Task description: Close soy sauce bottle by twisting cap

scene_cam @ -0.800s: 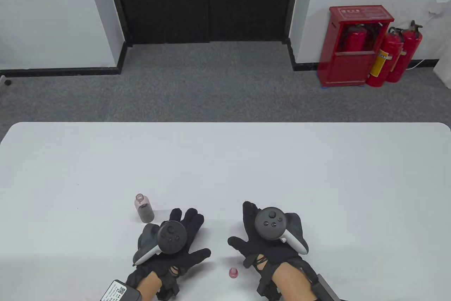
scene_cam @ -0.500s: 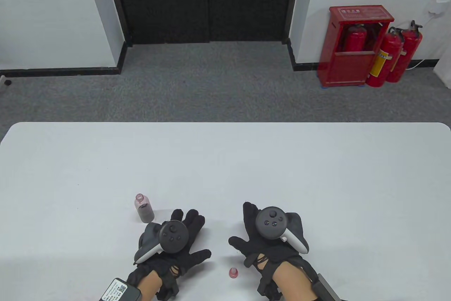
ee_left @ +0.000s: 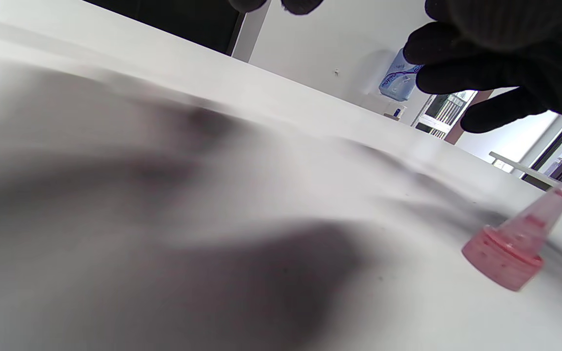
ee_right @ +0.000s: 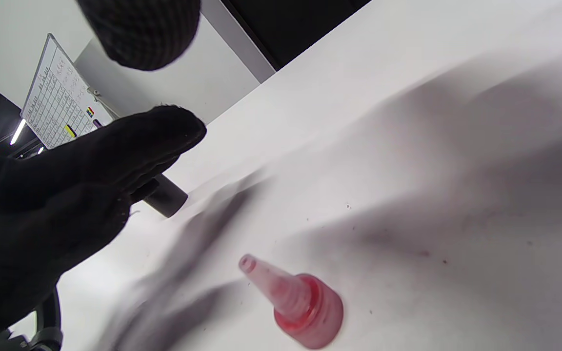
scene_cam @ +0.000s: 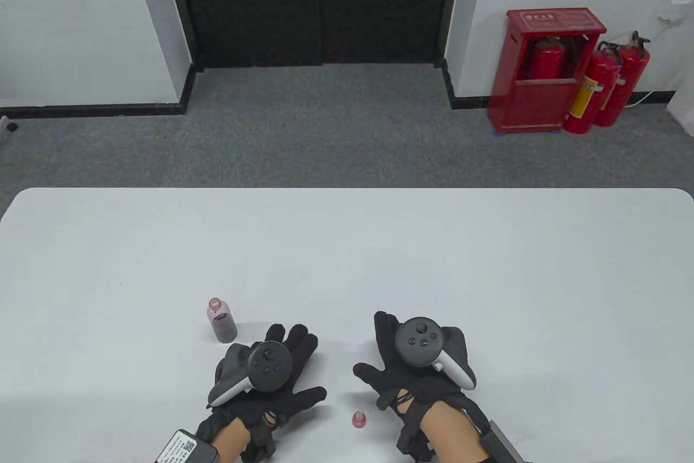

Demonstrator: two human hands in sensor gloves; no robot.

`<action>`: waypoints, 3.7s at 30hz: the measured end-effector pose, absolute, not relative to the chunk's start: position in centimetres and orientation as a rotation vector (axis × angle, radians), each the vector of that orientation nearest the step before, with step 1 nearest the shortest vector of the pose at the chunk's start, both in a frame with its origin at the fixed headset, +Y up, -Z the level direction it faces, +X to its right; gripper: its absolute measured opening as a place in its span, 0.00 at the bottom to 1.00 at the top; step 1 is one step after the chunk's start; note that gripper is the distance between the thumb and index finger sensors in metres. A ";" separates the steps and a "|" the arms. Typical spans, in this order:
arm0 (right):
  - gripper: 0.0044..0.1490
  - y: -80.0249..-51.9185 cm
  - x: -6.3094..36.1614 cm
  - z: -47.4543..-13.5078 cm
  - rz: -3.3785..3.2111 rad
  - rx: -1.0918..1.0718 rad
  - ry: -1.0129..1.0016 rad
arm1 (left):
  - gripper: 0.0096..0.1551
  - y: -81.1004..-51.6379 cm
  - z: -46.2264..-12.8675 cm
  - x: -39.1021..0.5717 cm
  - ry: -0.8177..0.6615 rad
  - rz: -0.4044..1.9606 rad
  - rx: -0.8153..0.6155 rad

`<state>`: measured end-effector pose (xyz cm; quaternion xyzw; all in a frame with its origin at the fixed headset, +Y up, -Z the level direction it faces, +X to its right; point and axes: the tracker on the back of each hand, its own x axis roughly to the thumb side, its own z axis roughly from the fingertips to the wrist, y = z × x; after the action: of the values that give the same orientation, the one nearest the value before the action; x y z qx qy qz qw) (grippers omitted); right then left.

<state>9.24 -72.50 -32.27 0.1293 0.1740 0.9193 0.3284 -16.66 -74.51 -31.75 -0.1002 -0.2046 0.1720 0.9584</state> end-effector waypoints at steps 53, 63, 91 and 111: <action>0.63 -73.5 9.3 -32.3 2.352 0.302 0.557 | 0.57 -78.1 -37.5 -31.6 0.446 0.835 -0.091; 0.62 -73.7 9.2 -32.3 2.342 0.299 0.584 | 0.42 -77.3 -37.2 -30.3 0.296 1.045 -0.098; 0.50 -74.1 7.6 -31.9 2.373 0.424 0.691 | 0.25 -74.5 -33.8 -20.2 -0.221 0.846 -0.238; 0.42 -75.2 2.1 -29.4 3.064 0.602 0.773 | 0.26 -75.0 -33.9 -21.0 -0.194 0.772 -0.232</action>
<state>2.08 -75.18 -29.38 0.1869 0.2400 0.9519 -0.0376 -21.04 -74.98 -33.86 -0.1128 -0.0941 0.3750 0.9153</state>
